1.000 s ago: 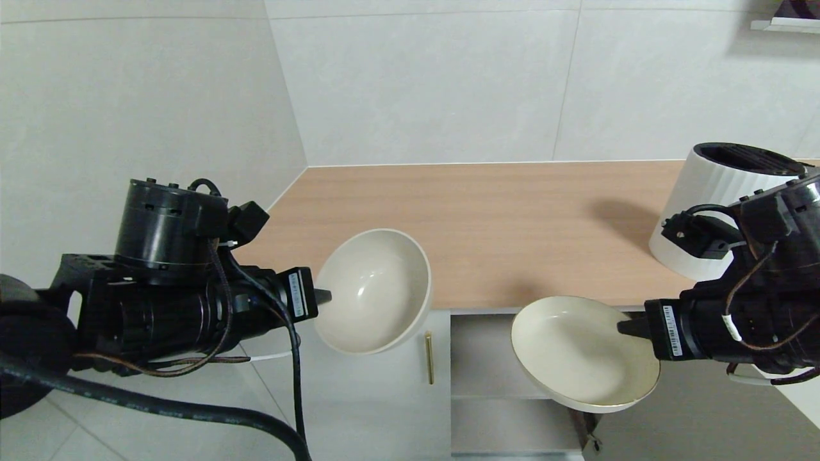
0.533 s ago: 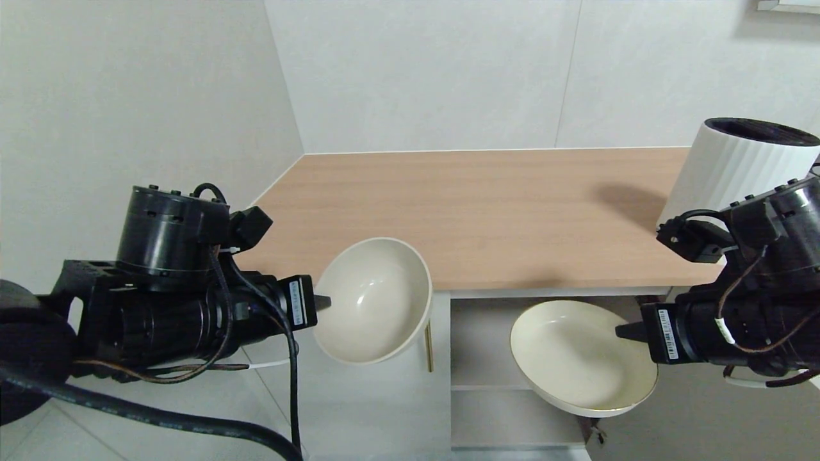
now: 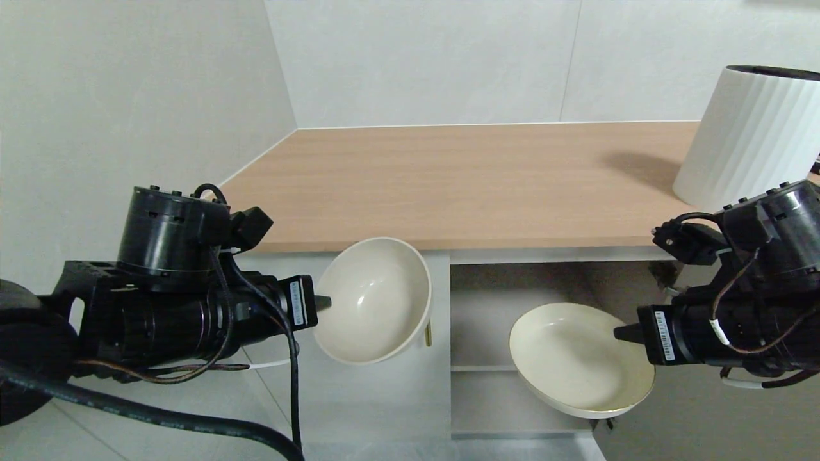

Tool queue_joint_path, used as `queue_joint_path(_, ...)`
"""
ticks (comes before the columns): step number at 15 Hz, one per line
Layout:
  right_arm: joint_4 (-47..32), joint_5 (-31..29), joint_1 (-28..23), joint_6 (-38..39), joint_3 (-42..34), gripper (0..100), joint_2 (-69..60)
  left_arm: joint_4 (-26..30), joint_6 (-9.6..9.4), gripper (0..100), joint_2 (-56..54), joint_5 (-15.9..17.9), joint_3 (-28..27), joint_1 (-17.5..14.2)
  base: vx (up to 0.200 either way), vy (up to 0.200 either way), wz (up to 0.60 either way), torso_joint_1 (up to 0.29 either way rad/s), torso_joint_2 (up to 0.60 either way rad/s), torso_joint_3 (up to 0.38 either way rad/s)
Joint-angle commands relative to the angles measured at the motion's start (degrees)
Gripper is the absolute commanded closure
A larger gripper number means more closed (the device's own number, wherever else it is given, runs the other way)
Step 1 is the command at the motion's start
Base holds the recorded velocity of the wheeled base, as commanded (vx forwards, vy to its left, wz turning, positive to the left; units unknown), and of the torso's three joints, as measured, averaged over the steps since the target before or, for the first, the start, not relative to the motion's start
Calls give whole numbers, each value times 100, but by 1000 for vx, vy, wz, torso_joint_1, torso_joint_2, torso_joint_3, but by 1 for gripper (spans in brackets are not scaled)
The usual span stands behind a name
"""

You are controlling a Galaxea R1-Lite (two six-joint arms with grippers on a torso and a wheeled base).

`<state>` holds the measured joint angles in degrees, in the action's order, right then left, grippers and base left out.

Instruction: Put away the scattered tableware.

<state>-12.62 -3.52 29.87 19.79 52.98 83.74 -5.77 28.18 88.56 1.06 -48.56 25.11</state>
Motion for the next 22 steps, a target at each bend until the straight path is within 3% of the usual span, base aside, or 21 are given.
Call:
queue_joint_path(1,5,1,2,-1,2,100,20,-3,3,100,20,-1,4,2,0,0,0,-168,471,300)
queue_joint_path(8,-4,1,2,-1,2,100,55,-3,3,100,3,-1,4,2,0,0,0,-136,443,309)
queue_joint_path(14,66,-8,2,-27,2,100,327,-3,-6,100,-6,-1,4,2,0,0,0,-17,70,50)
queue_joint_path(18,1455,-360,2,-300,-534,100,1075,-3,-6,100,-6,-1,13,2,0,0,0,0,0,0)
queue_joint_path(22,2466,-746,-201,-177,-570,100,2200,-3,-6,100,12,-1,13,2,0,0,0,0,0,0)
